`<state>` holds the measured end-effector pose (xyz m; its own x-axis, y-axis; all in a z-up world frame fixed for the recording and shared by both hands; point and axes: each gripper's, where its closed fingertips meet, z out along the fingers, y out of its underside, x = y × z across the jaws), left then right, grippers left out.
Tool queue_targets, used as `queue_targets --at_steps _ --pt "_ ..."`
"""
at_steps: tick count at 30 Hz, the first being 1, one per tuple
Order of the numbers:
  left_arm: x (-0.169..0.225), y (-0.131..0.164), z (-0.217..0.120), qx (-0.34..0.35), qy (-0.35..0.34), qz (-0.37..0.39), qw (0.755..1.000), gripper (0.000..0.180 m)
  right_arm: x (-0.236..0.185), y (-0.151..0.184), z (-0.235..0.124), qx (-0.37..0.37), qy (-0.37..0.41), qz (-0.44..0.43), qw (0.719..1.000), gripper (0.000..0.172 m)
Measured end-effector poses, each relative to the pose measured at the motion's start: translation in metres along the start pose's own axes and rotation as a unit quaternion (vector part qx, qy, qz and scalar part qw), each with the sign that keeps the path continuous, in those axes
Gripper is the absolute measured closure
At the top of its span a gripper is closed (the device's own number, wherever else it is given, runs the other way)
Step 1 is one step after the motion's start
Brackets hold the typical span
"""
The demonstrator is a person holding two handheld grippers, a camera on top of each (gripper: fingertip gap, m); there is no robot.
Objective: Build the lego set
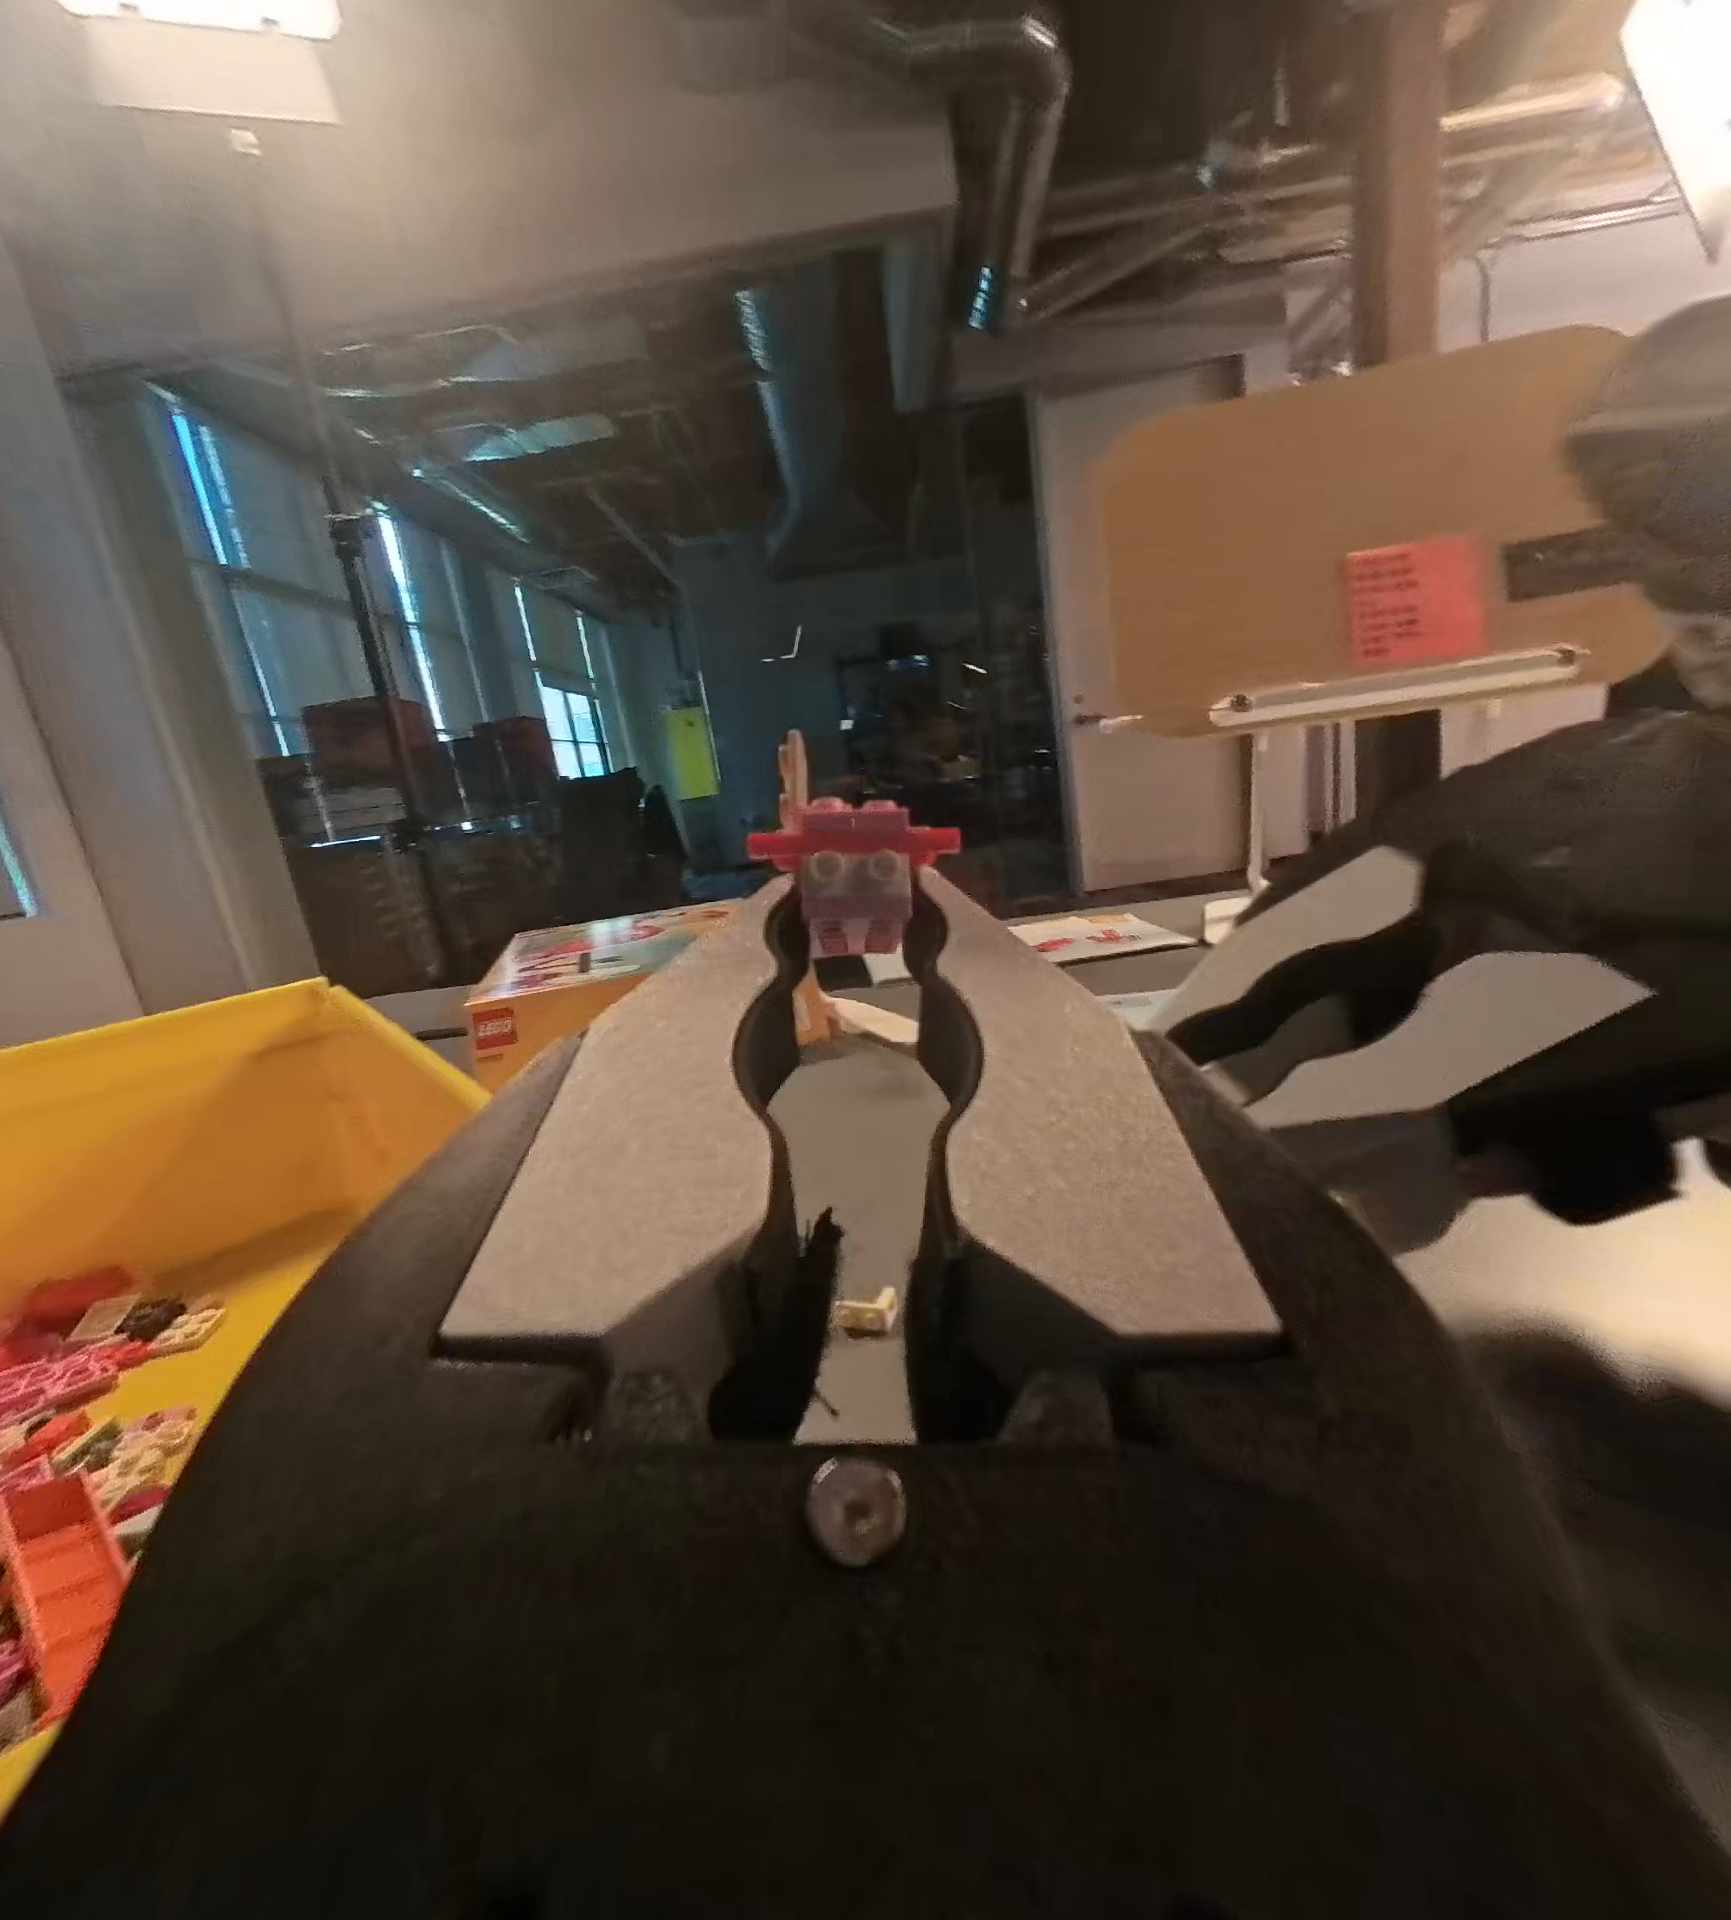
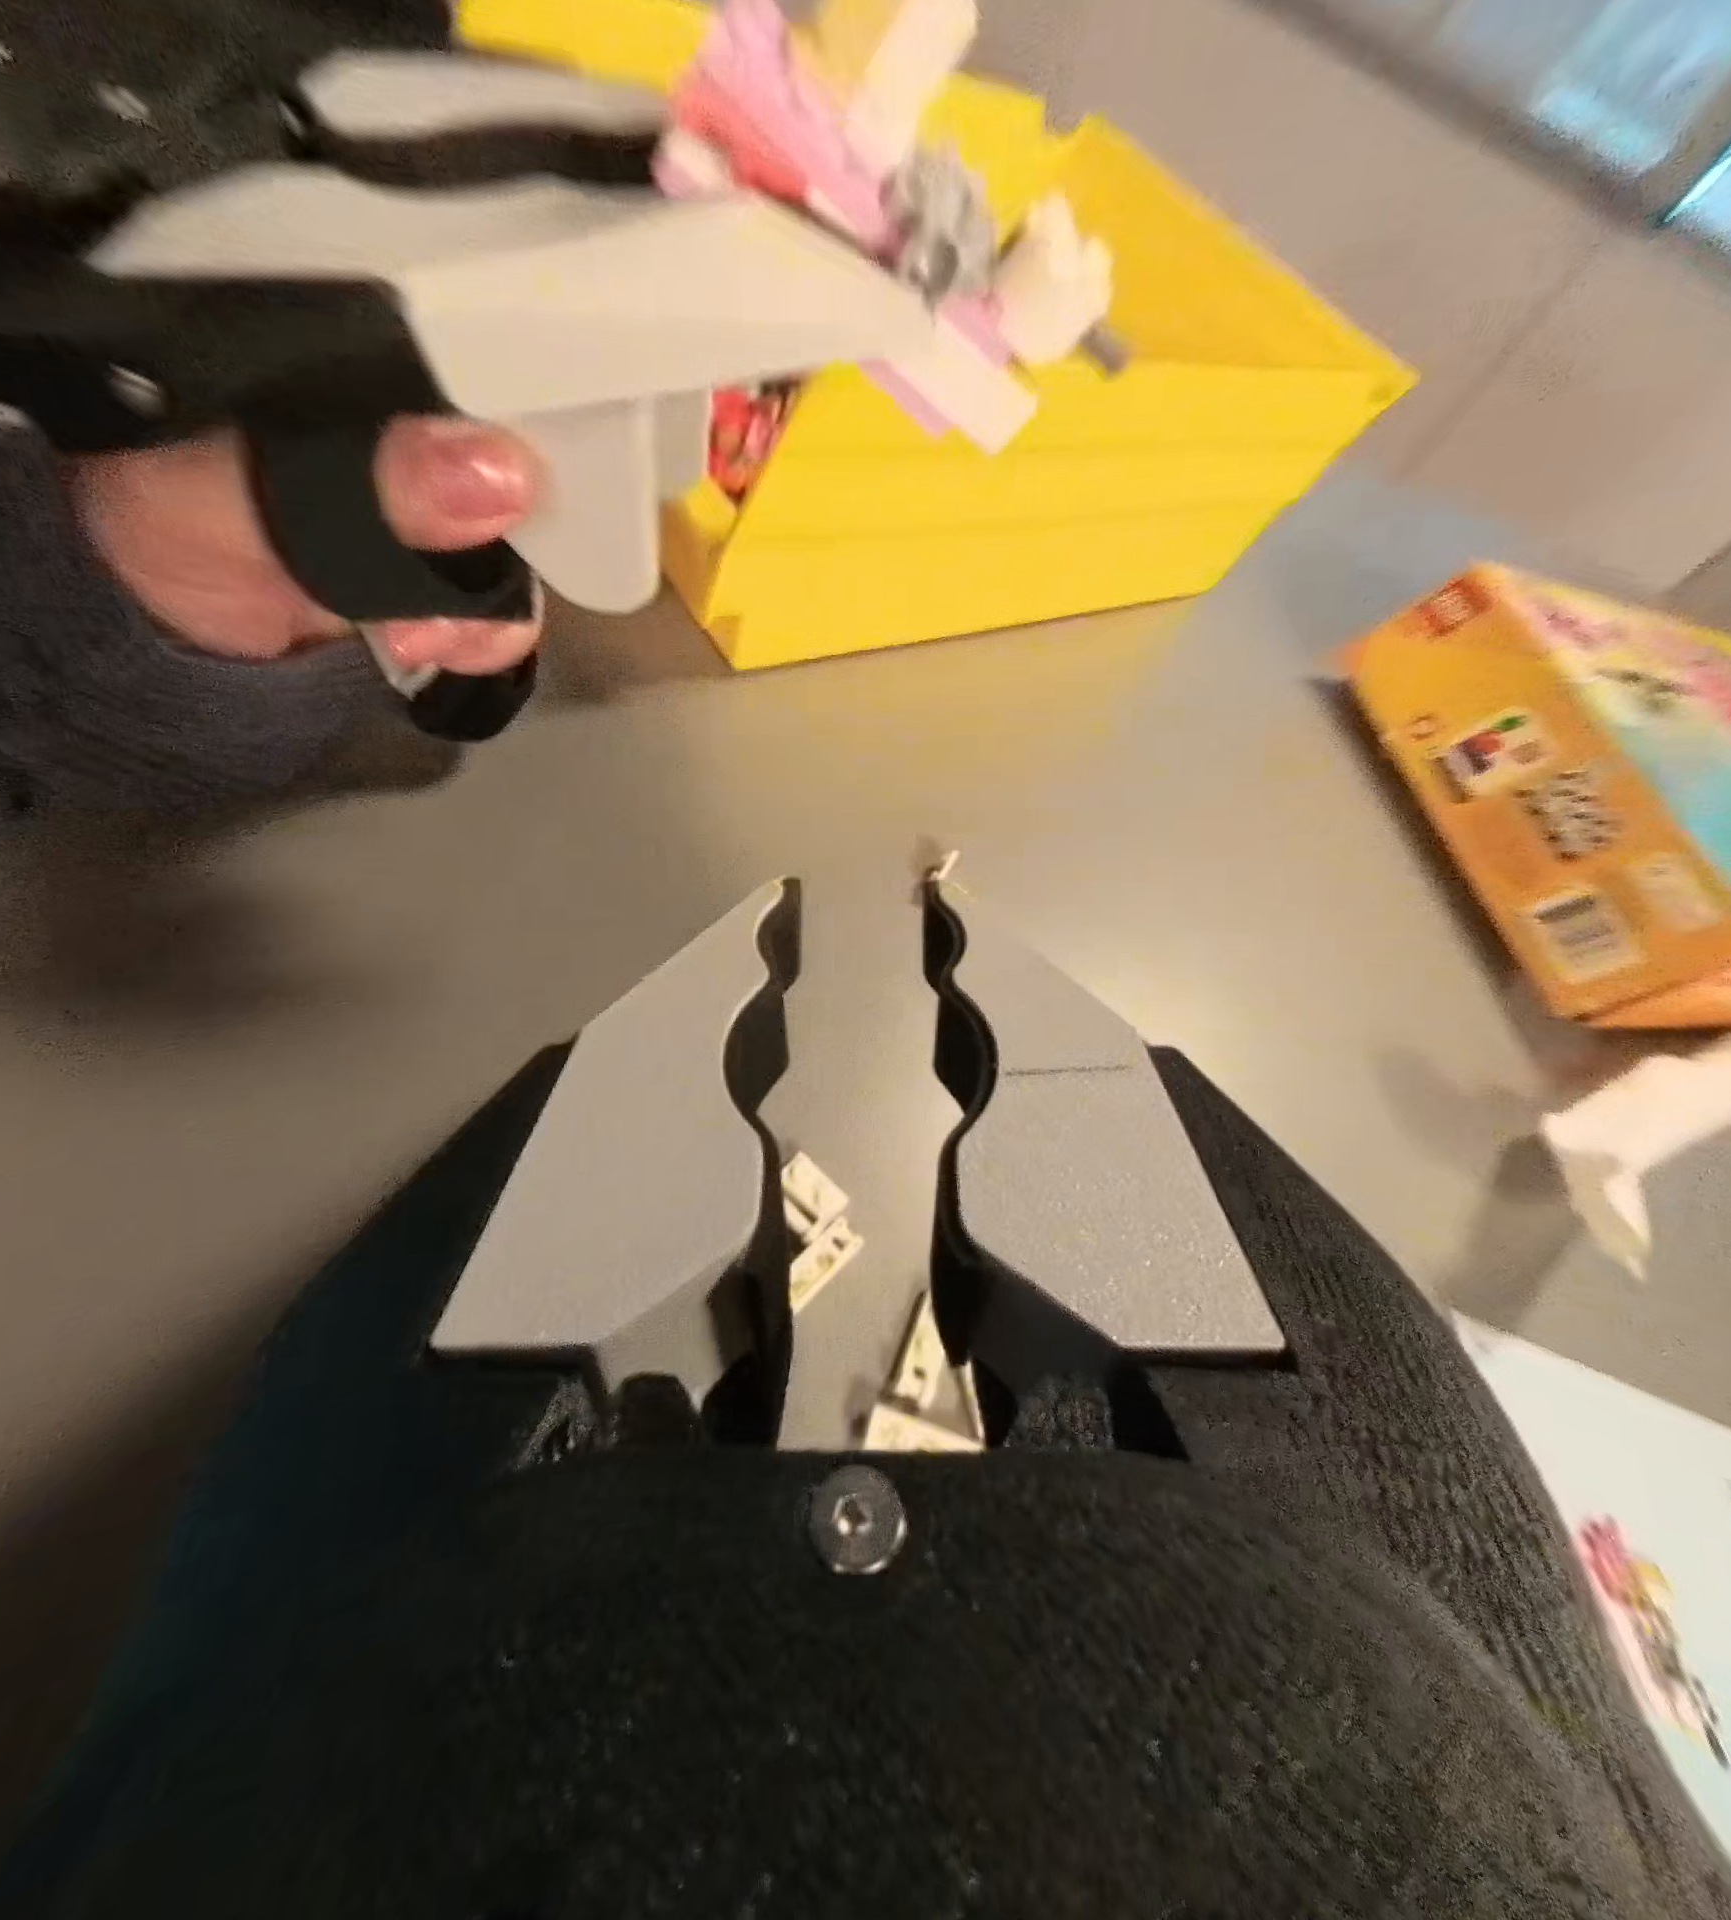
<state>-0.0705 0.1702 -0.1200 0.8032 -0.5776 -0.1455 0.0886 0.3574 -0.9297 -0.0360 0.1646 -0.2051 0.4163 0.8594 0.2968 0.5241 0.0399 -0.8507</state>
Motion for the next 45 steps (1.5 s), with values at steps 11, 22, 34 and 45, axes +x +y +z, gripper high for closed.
queue_targets --at_steps 11,22,34,45 --pt "-0.017 0.002 -0.003 0.002 -0.027 -0.052 0.998 0.165 0.017 0.036 0.068 -0.154 -0.103 0.035 0.982 0.144" --pt "-0.006 0.006 0.001 -0.010 0.004 -0.051 0.999 0.164 0.029 0.014 0.055 -0.055 -0.018 -0.009 0.998 0.170" --pt "0.043 0.022 0.007 -0.061 0.135 -0.038 0.988 0.165 -0.039 0.083 -0.083 -0.077 0.064 -0.090 0.991 0.170" --pt "0.070 0.024 0.003 -0.071 0.203 -0.028 0.976 0.165 -0.051 0.114 -0.136 -0.143 -0.083 0.024 0.986 0.144"
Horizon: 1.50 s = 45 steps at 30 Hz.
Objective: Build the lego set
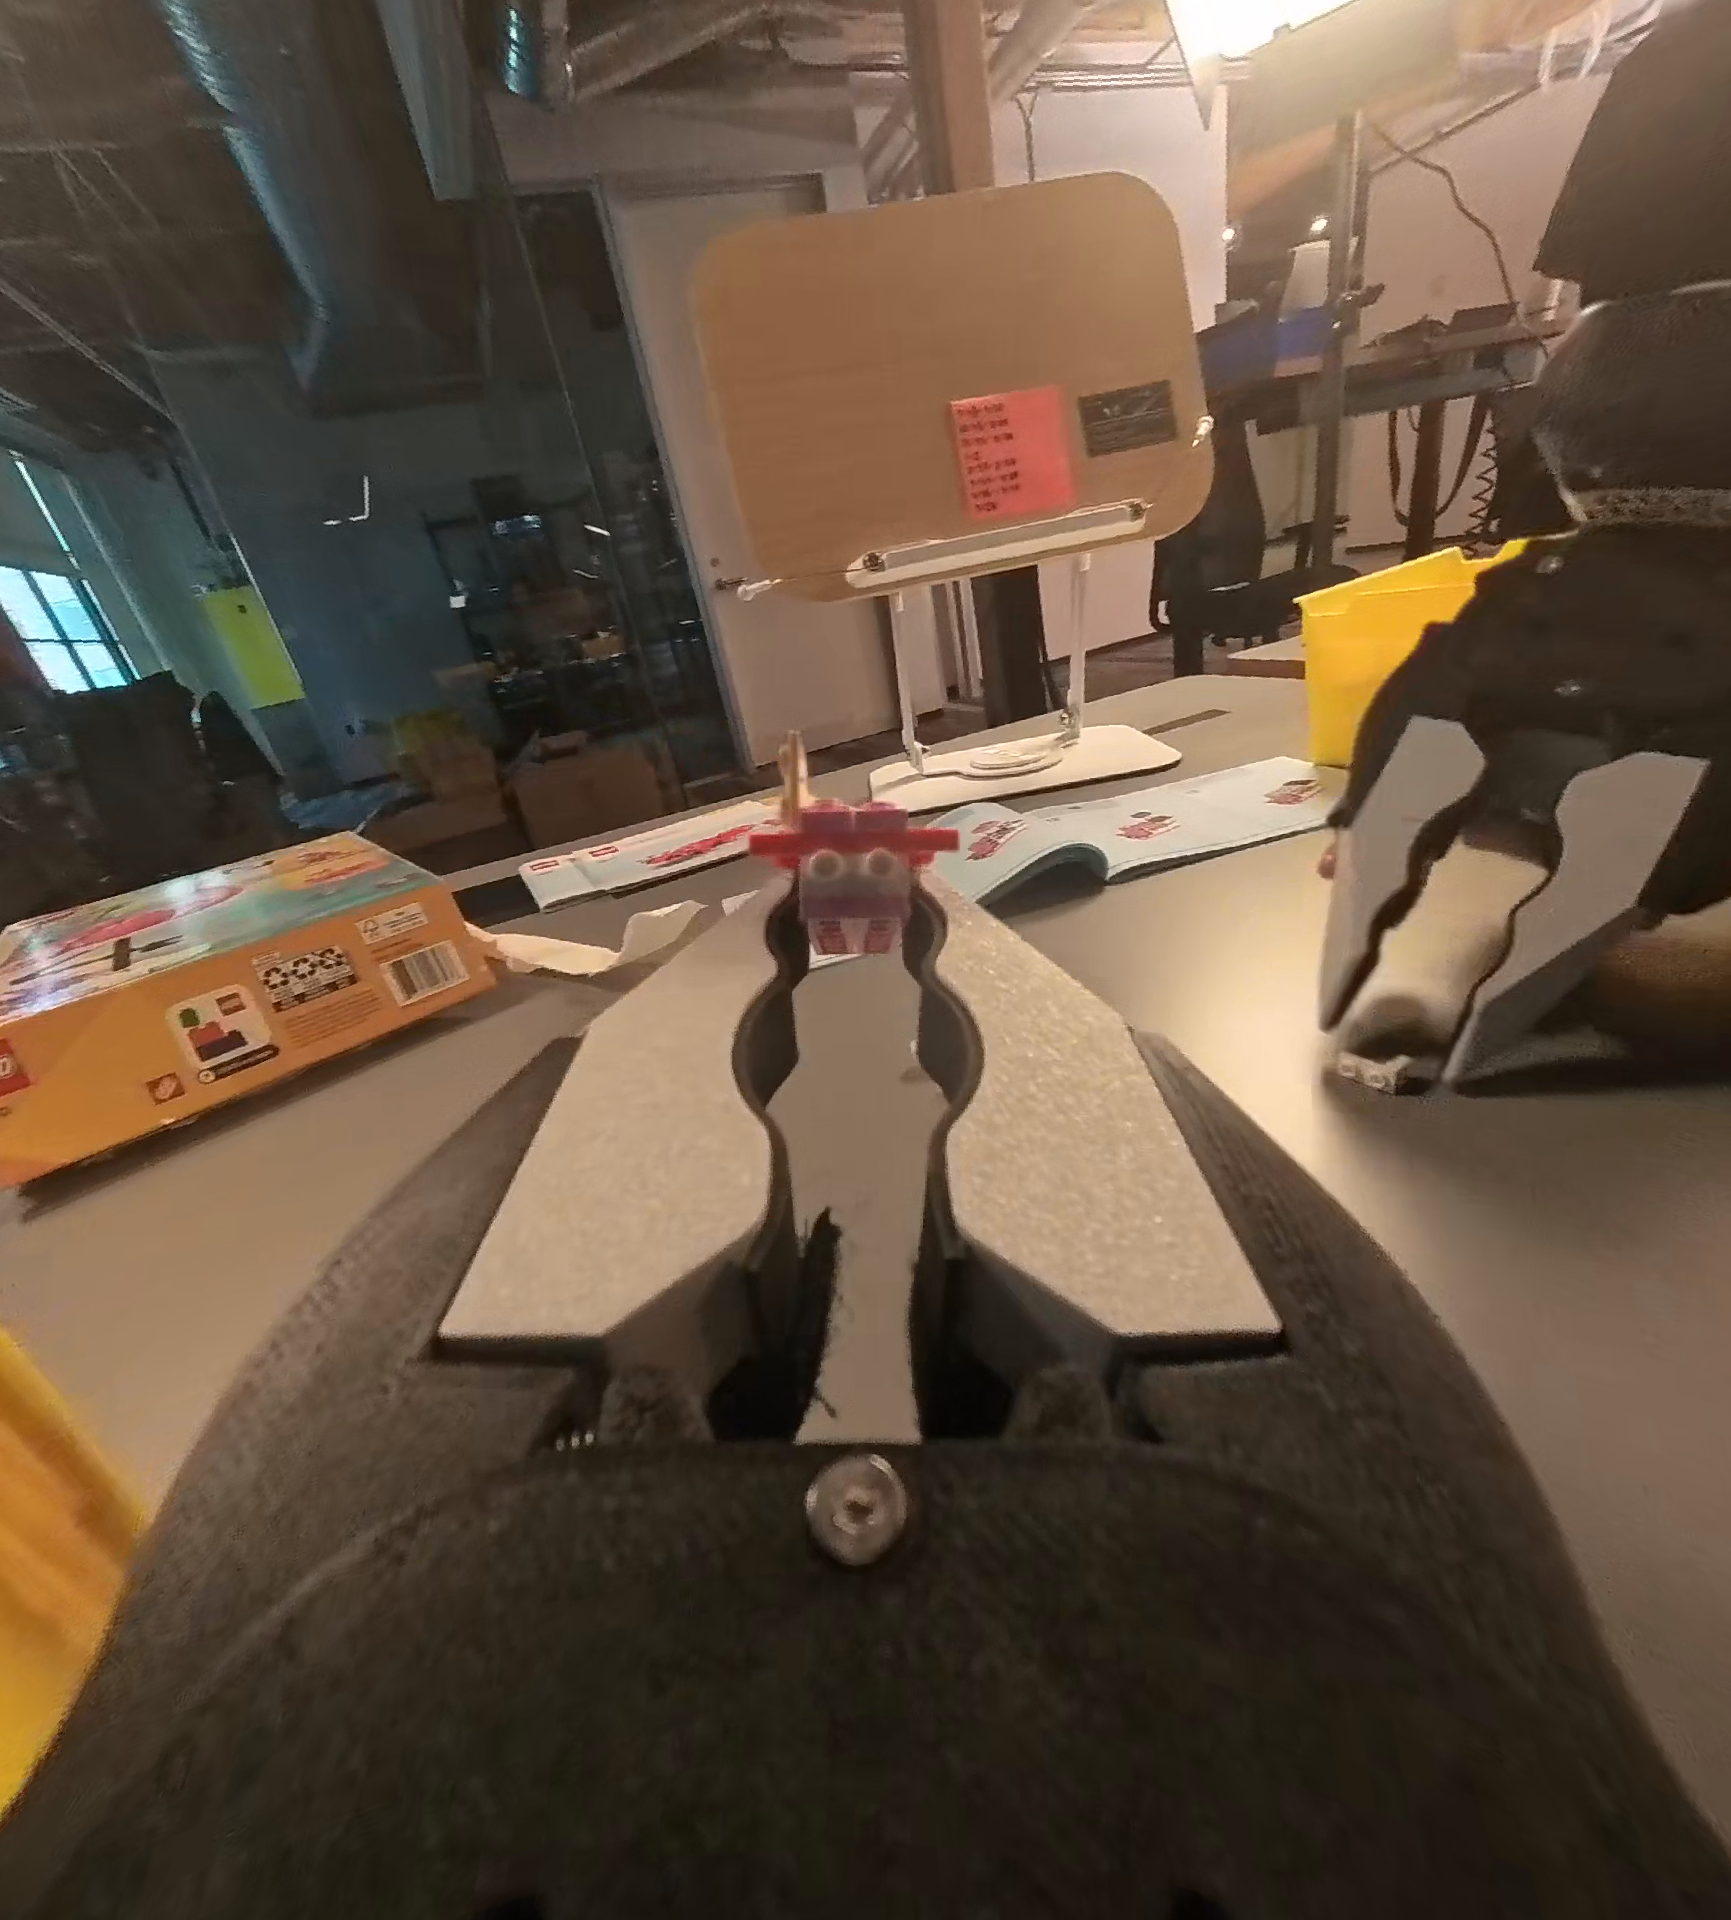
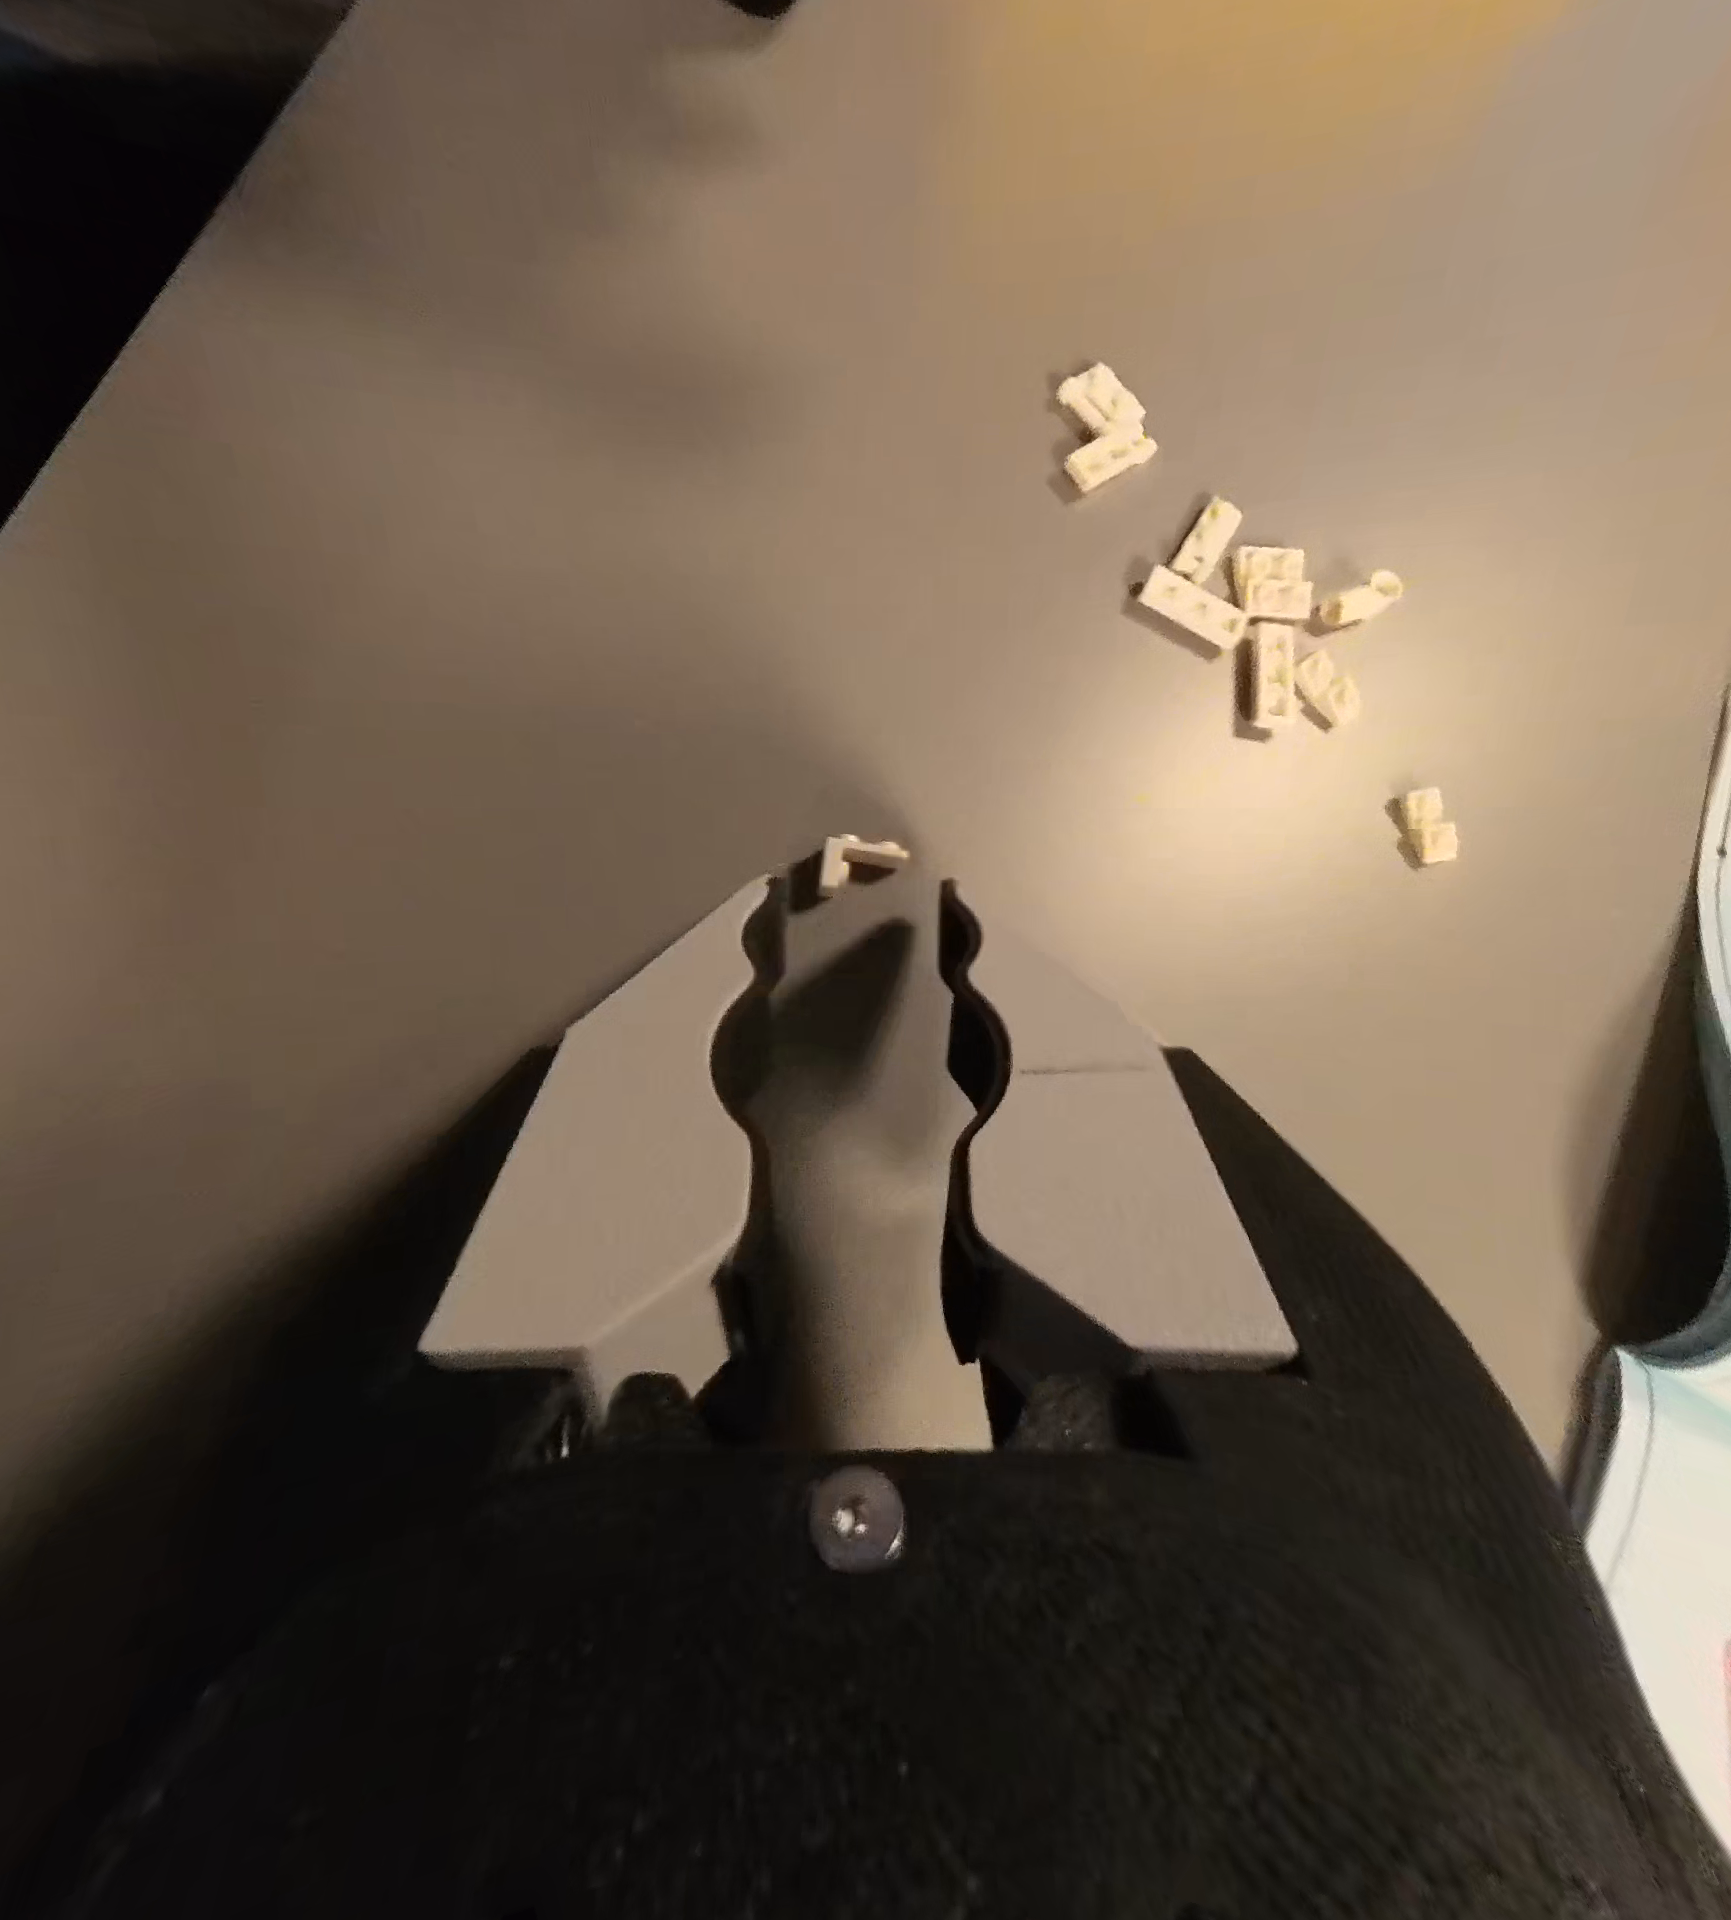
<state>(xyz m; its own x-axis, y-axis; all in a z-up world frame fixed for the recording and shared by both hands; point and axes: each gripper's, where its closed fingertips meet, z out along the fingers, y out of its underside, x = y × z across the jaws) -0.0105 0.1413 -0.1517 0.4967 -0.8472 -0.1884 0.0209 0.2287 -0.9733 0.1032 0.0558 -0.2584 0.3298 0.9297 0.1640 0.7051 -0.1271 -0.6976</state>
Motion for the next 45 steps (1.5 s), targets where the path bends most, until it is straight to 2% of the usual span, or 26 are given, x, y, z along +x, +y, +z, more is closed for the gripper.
queue_targets --at_steps 2,5,7,10,14,20,27,31,38,45 --pt "0.000 0.001 0.000 -0.001 0.002 -0.002 1.000 0.165 0.001 -0.006 -0.006 0.011 -0.002 0.035 0.999 0.142" --pt "0.002 0.000 0.001 -0.001 0.007 -0.003 1.000 0.165 -0.014 -0.006 -0.012 -0.031 -0.036 0.108 0.993 0.141" --pt "0.002 0.000 0.001 0.000 0.007 -0.004 1.000 0.165 -0.022 -0.004 -0.011 -0.062 -0.024 0.101 0.993 0.141" --pt "0.002 0.000 0.000 0.002 0.008 -0.005 1.000 0.165 -0.013 0.001 -0.007 -0.091 0.040 0.078 0.992 0.146" --pt "0.003 -0.001 0.000 0.003 0.013 -0.010 1.000 0.165 -0.004 -0.004 -0.001 -0.058 0.062 0.090 0.992 0.146" --pt "0.005 0.000 0.000 0.000 0.015 -0.007 1.000 0.165 0.002 0.003 0.004 -0.067 0.081 0.078 0.991 0.146" --pt "0.005 -0.001 -0.001 0.006 0.016 -0.010 1.000 0.165 0.030 0.015 -0.014 -0.080 0.166 0.092 0.979 0.151" --pt "0.005 -0.002 0.000 0.007 0.021 -0.015 1.000 0.165 0.011 0.003 -0.012 -0.063 0.098 0.126 0.985 0.146" --pt "0.010 -0.002 0.000 0.006 0.031 -0.010 0.999 0.165 0.008 0.008 -0.003 -0.169 0.066 0.088 0.980 0.154" --pt "0.012 -0.002 -0.001 0.007 0.037 -0.007 0.999 0.165 0.008 0.004 0.002 -0.186 0.012 0.098 0.977 0.158"
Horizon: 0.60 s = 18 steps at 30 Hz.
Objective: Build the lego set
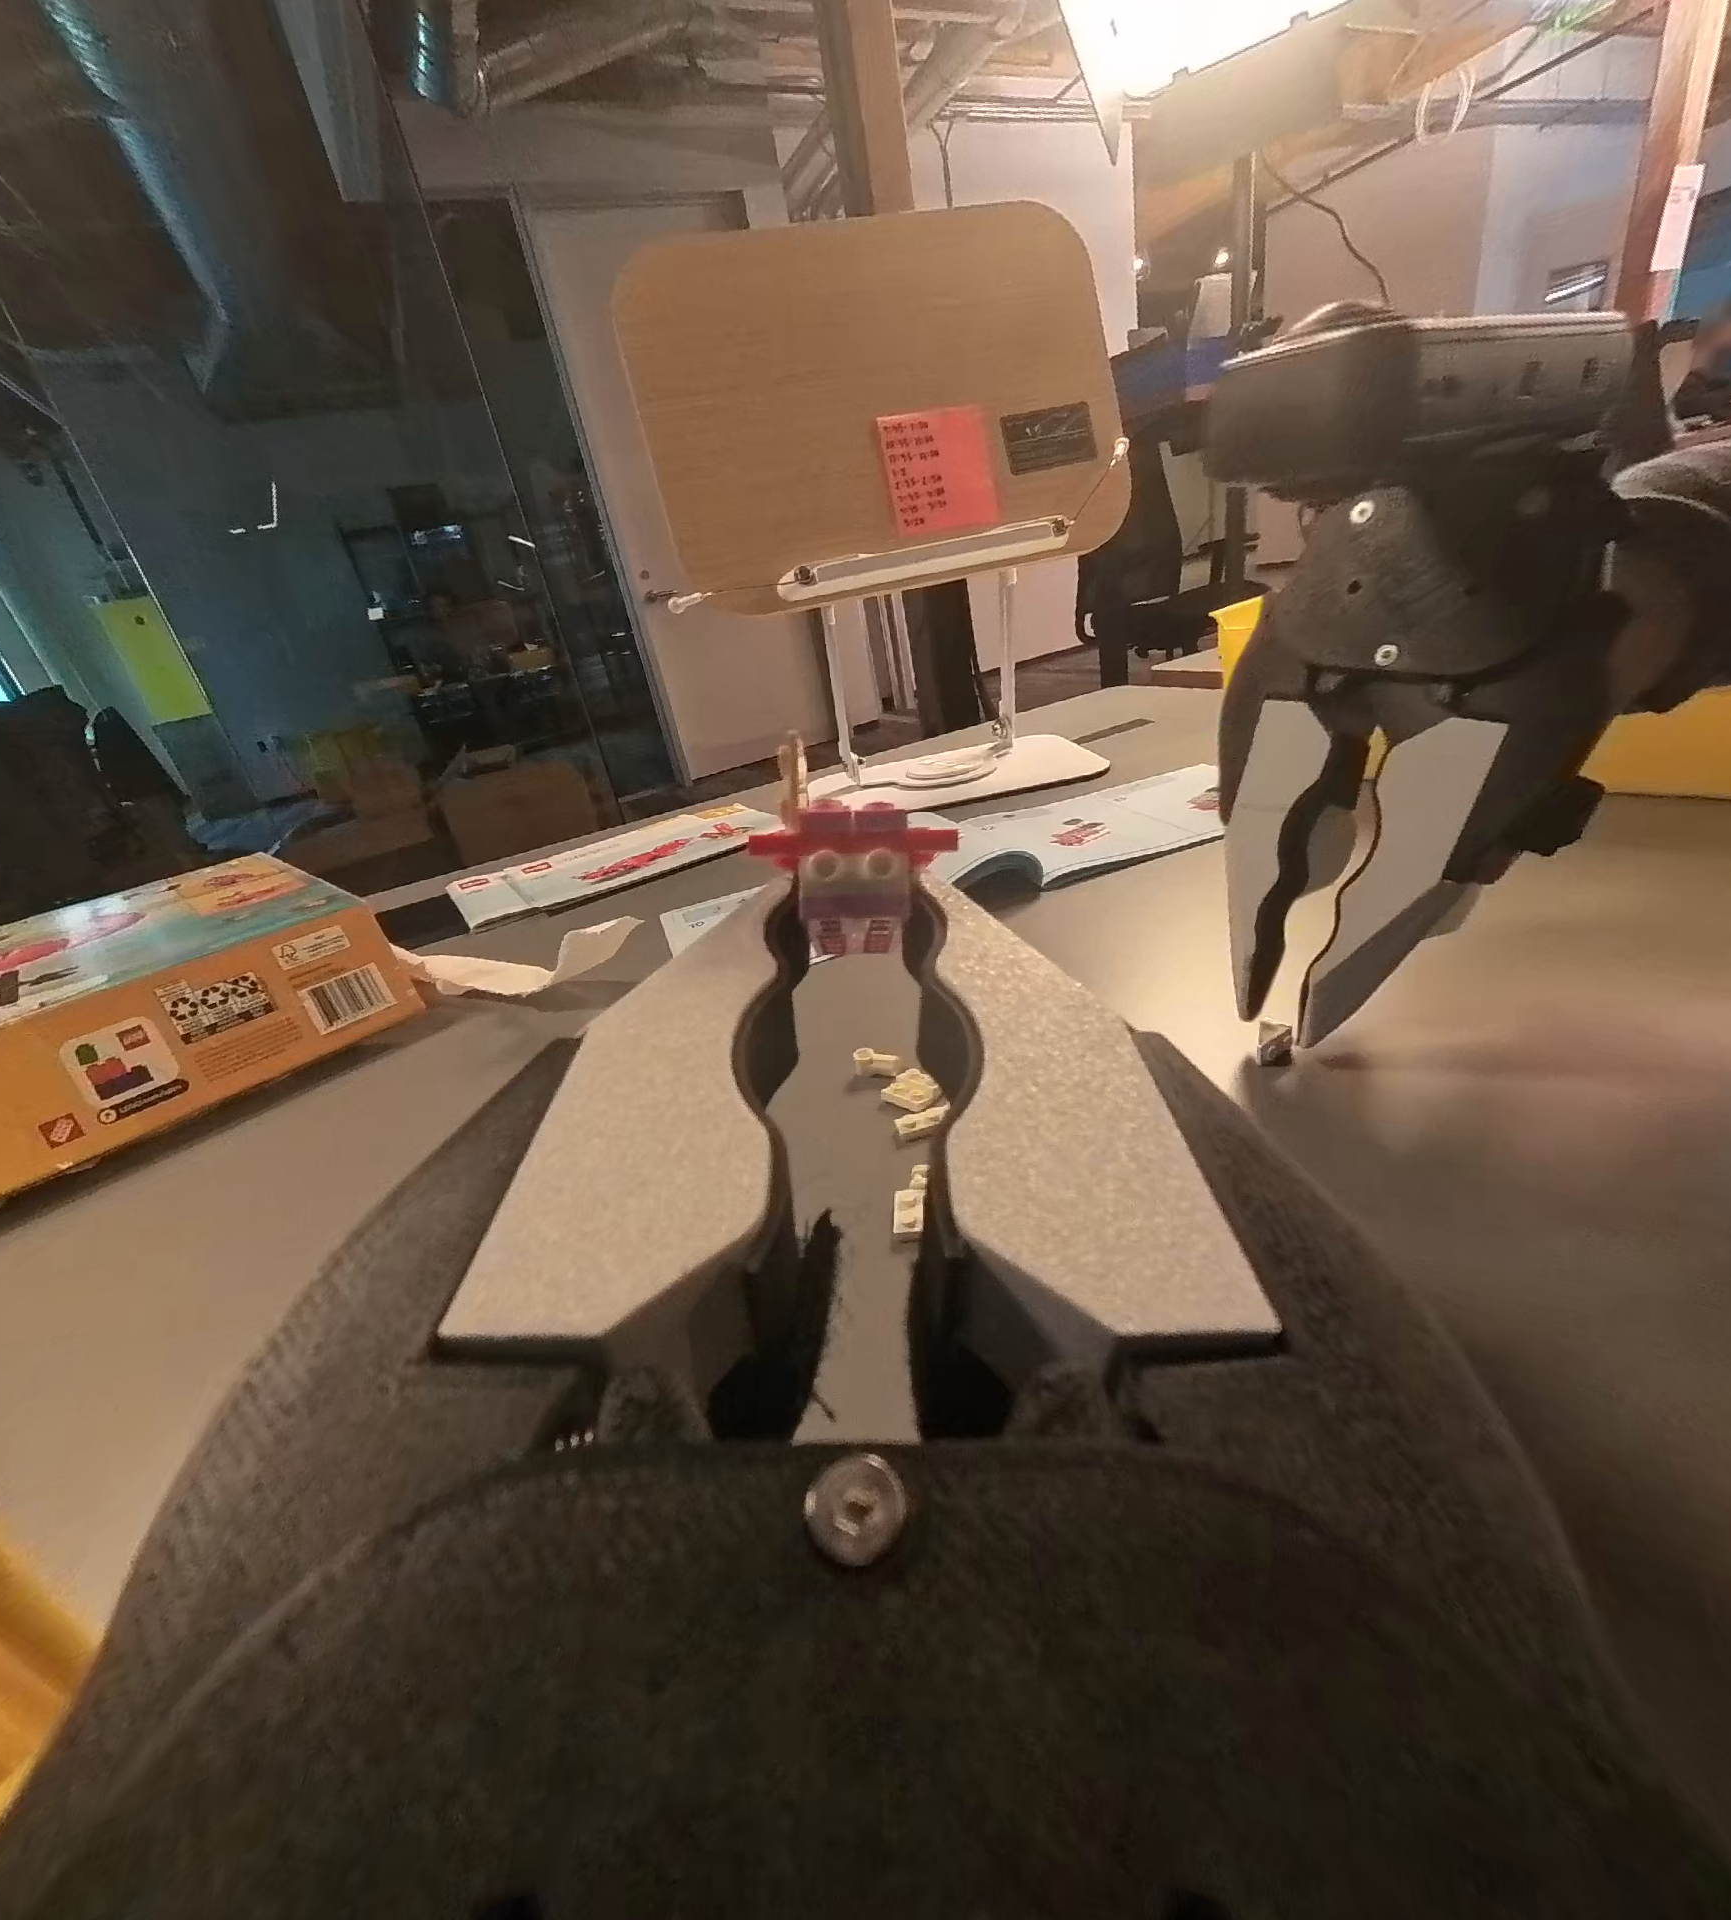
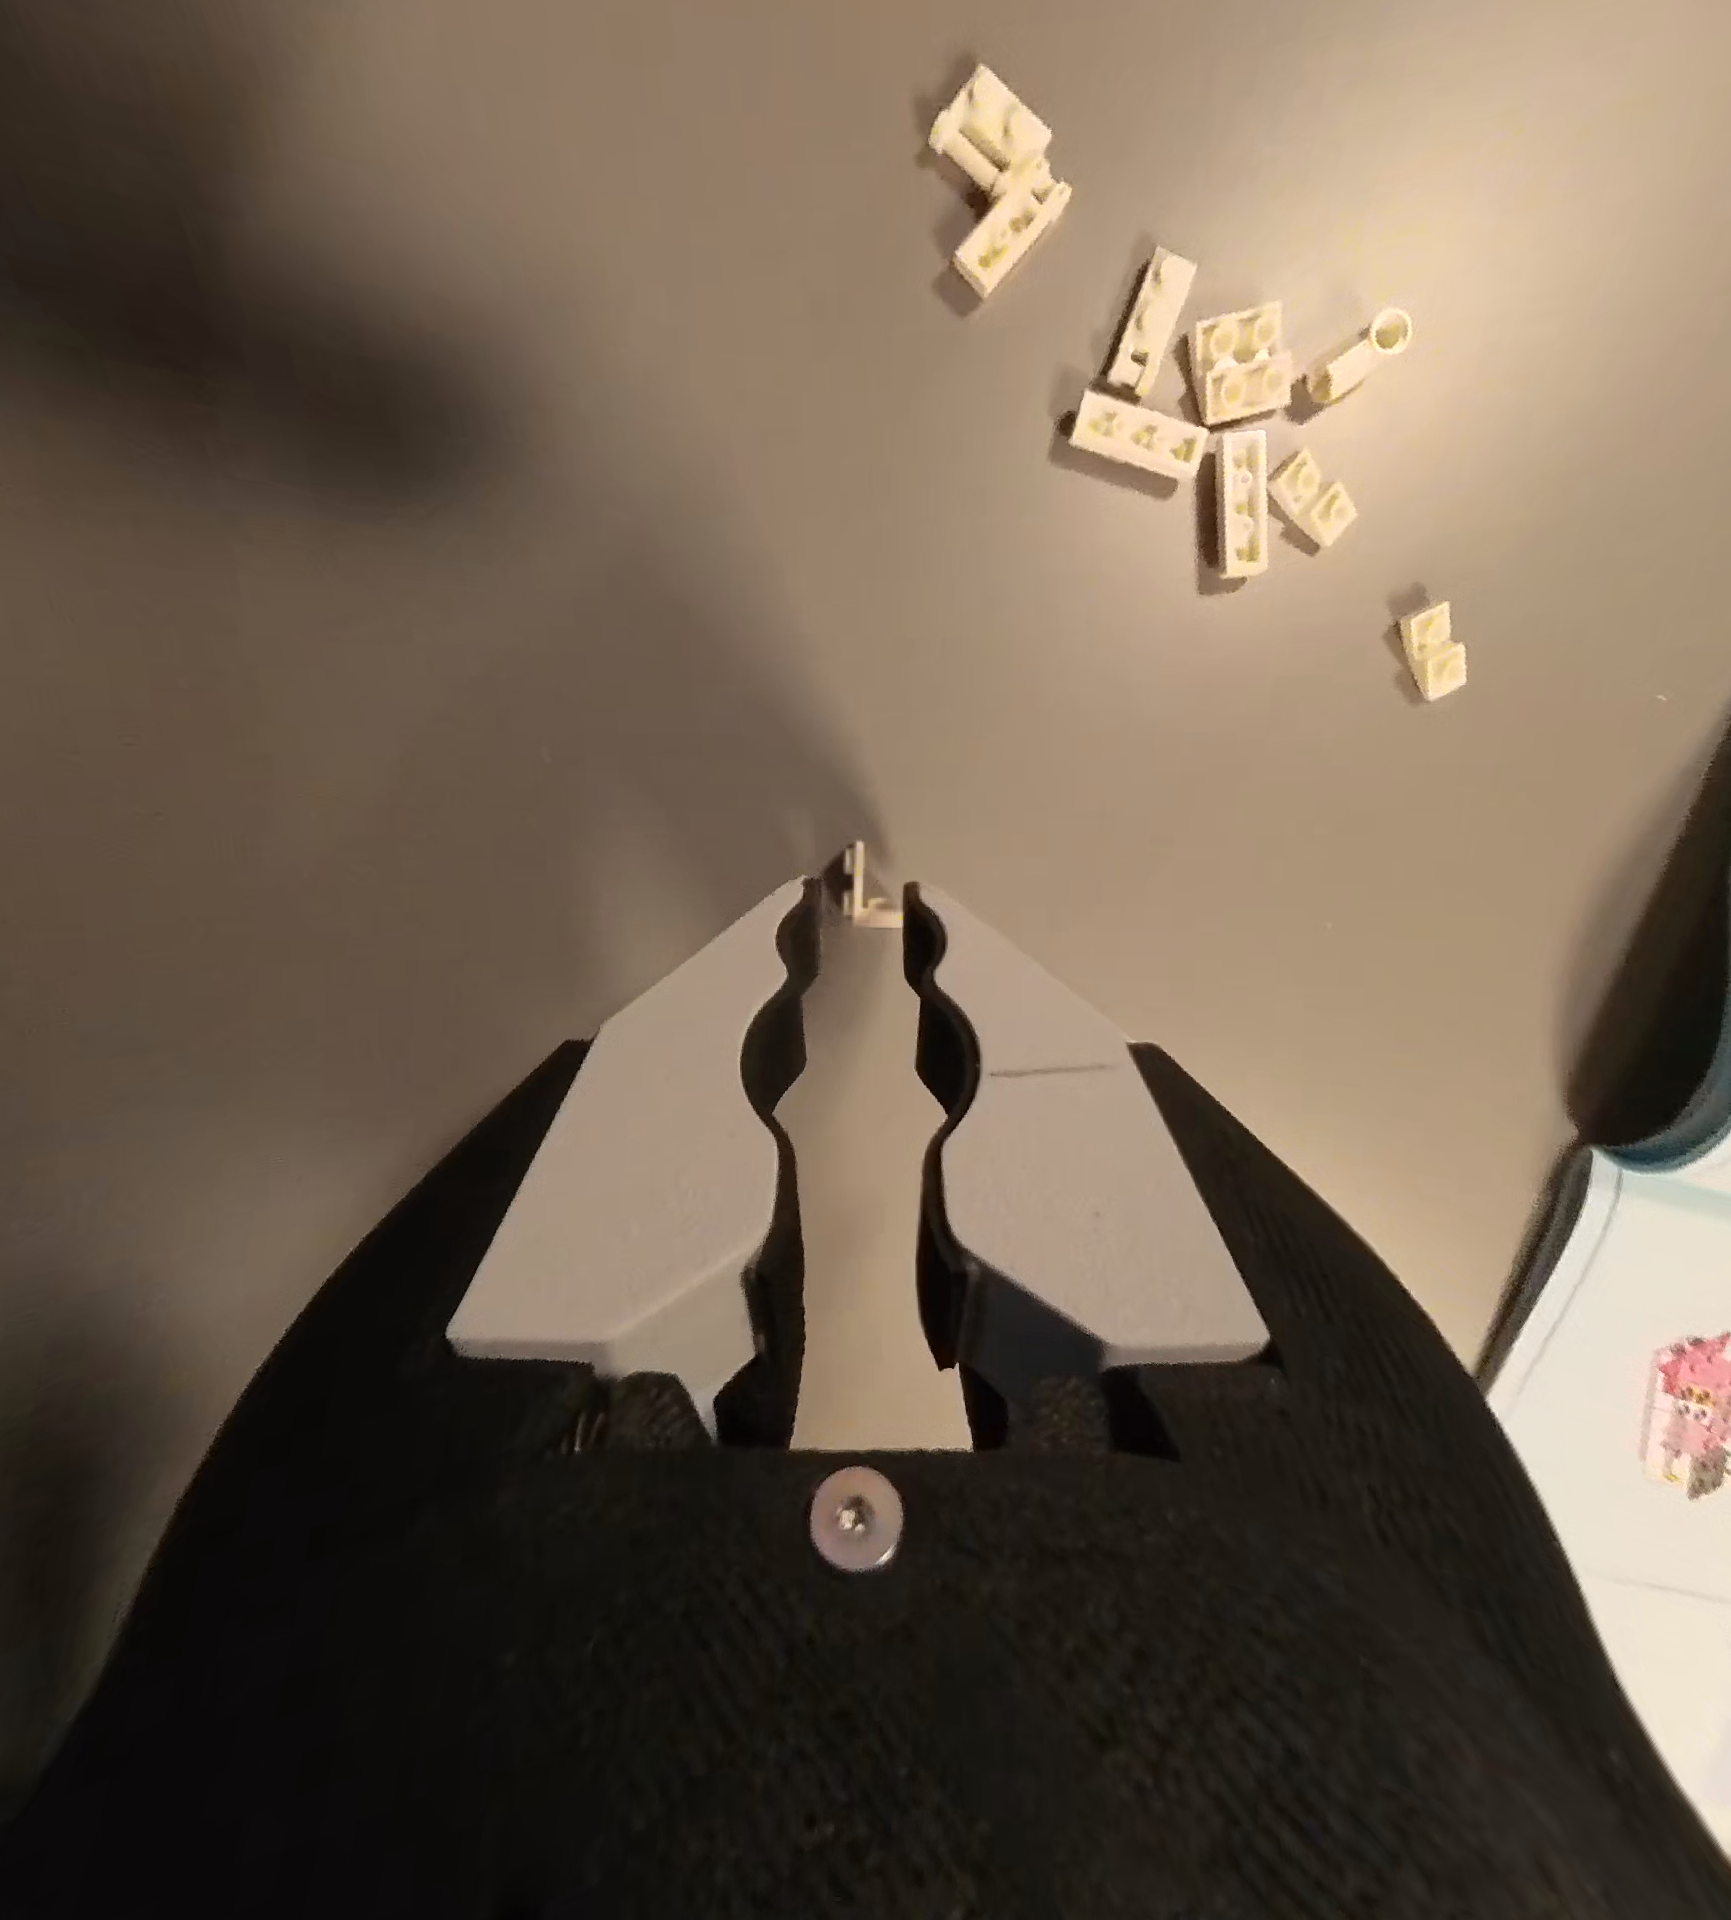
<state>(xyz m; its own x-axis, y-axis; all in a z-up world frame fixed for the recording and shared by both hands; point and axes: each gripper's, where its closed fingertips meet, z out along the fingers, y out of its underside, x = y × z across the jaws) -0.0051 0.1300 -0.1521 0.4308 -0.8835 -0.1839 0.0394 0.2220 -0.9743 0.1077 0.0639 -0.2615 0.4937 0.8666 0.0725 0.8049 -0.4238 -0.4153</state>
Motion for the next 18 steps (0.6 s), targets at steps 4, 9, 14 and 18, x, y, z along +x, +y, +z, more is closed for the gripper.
queue_targets --at_steps 4,9,14,18 --pt "0.001 0.000 0.000 -0.001 0.003 0.000 1.000 0.165 -0.001 -0.004 0.003 -0.009 -0.007 -0.010 1.000 0.160" --pt "0.002 0.000 0.000 -0.001 0.005 0.000 1.000 0.165 -0.001 0.000 0.006 -0.047 -0.017 -0.005 0.999 0.171" --pt "0.002 -0.005 0.000 0.015 0.010 -0.008 1.000 0.165 -0.004 -0.061 -0.034 0.173 -0.034 0.000 0.984 0.171" --pt "0.005 -0.020 0.003 0.060 0.032 -0.095 0.993 0.165 -0.028 -0.129 -0.114 0.482 -0.099 -0.015 0.870 0.171"
